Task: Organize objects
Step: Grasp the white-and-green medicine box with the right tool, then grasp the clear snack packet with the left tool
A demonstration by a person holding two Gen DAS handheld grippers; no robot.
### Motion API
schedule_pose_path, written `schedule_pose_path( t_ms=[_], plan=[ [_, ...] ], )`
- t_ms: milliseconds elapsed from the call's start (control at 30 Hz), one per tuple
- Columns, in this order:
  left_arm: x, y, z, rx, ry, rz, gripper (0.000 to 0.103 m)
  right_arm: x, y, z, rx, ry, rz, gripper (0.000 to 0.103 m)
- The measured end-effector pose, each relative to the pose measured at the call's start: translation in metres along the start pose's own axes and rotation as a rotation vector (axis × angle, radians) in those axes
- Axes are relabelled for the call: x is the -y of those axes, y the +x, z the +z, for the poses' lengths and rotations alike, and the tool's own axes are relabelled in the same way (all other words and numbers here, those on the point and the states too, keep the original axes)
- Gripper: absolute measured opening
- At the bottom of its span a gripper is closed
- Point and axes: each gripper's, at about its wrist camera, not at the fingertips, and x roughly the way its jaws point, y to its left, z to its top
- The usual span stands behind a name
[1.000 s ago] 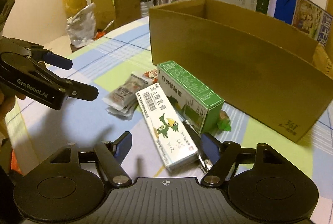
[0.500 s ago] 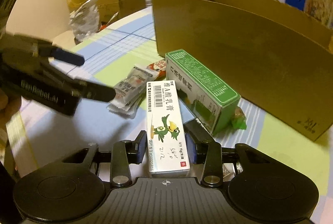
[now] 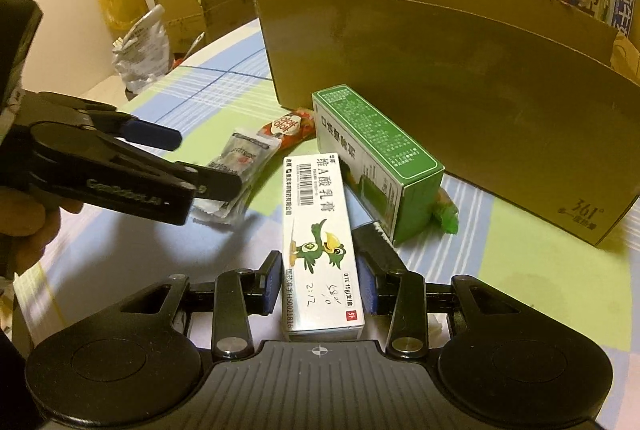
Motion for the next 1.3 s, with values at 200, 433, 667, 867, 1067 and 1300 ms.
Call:
schedule_pose_path(
  t_ms=[200,433,667,867,1067,1300],
  plan=[
    [0.003,0.012,0.001,-0.029,0.006,-0.022,0.057,0.002,0.0,0.0,-0.015,0.02,0.005,0.037],
    [0.003,0.0,-0.004,-0.044,0.043,-0.009,0.037,0.004,-0.004,-0.002,-0.032,0.073,0.034,0.037],
    [-0.005,-0.019,-0.015,-0.028,0.042,0.029,0.037,-0.001,-0.011,-0.007,-0.029,0.085,0.049,0.039],
    [-0.002,-0.008,-0.007,-0.027,0.066,0.009,0.039,-0.001,-0.005,-0.002,-0.008,0.07,0.033,0.045],
    [0.001,-0.001,-0.006,-0.038,0.098,0.0,0.039,-0.005,0.002,0.003,-0.002,0.026,0.014,0.045],
    [0.0,0.006,-0.007,-0.058,0.099,-0.011,0.039,-0.016,0.01,0.002,-0.013,-0.046,-0.006,0.045]
  ],
)
